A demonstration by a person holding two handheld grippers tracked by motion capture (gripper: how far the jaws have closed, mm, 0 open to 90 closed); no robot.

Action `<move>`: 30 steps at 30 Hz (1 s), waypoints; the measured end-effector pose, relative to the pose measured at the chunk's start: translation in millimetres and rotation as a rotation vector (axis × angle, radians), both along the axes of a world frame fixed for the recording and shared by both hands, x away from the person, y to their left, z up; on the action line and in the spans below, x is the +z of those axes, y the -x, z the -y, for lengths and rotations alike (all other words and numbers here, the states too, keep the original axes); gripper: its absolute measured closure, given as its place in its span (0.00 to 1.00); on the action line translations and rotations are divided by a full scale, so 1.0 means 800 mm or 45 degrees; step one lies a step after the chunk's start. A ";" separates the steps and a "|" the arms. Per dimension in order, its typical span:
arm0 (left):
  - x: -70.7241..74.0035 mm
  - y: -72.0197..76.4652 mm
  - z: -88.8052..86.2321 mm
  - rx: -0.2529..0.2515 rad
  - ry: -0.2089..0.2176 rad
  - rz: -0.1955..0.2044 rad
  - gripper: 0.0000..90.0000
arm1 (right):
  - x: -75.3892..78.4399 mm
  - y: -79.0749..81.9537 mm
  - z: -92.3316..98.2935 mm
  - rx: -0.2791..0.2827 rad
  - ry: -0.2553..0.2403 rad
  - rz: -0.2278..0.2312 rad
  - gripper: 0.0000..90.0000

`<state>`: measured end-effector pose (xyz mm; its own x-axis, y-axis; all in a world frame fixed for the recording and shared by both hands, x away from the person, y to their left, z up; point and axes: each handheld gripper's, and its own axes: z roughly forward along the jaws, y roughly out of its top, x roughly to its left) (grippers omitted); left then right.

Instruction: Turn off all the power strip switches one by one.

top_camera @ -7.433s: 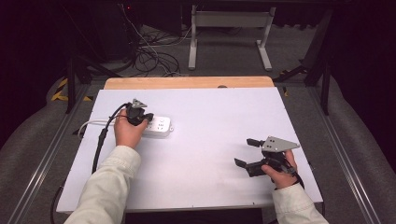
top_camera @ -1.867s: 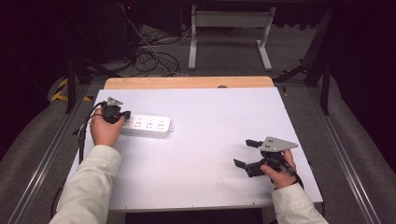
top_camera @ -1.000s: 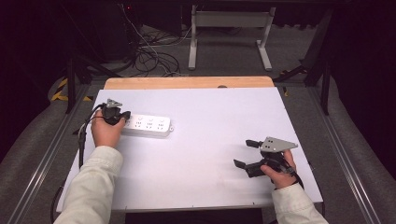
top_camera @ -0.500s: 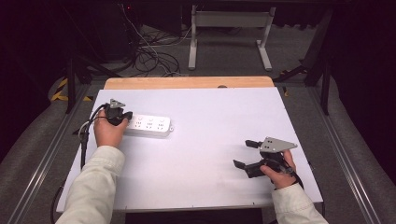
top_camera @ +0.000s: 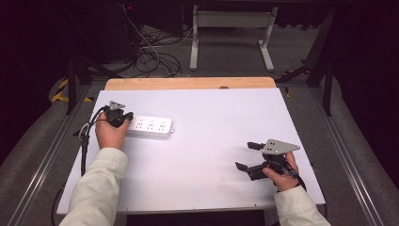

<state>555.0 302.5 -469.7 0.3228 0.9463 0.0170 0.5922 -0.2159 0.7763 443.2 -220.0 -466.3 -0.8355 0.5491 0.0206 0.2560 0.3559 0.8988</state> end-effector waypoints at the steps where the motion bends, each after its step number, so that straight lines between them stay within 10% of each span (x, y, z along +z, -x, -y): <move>1: 0.000 0.000 0.000 -0.001 -0.005 -0.002 1.00 | 0.000 0.000 0.000 0.001 0.000 -0.001 0.11; 7: -0.002 0.000 -0.003 0.005 0.023 -0.004 1.00 | 0.000 0.002 0.000 0.004 0.005 0.000 0.11; 12: 0.013 -0.003 0.014 0.023 -0.103 -0.039 1.00 | 0.000 0.000 0.004 -0.007 -0.012 0.000 0.11; 15: 0.024 0.001 0.017 -0.026 -0.007 0.018 1.00 | 0.000 -0.001 0.004 -0.014 -0.012 -0.001 0.11; 22: 0.043 0.023 0.023 -0.133 0.000 0.084 0.99 | 0.000 0.000 0.002 -0.012 -0.001 0.002 0.11; 25: 0.057 0.036 0.027 -0.169 0.034 0.133 0.74 | 0.001 0.001 0.001 -0.009 -0.003 0.006 0.11; 30: 0.079 0.063 0.032 -0.246 0.067 0.213 0.61 | 0.002 0.001 0.001 -0.013 -0.008 0.007 0.11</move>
<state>504.9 276.9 -406.3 0.4948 0.8682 0.0379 0.4062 -0.2696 0.8731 442.1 -221.2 -465.0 -0.8302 0.5572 0.0195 0.2545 0.3477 0.9024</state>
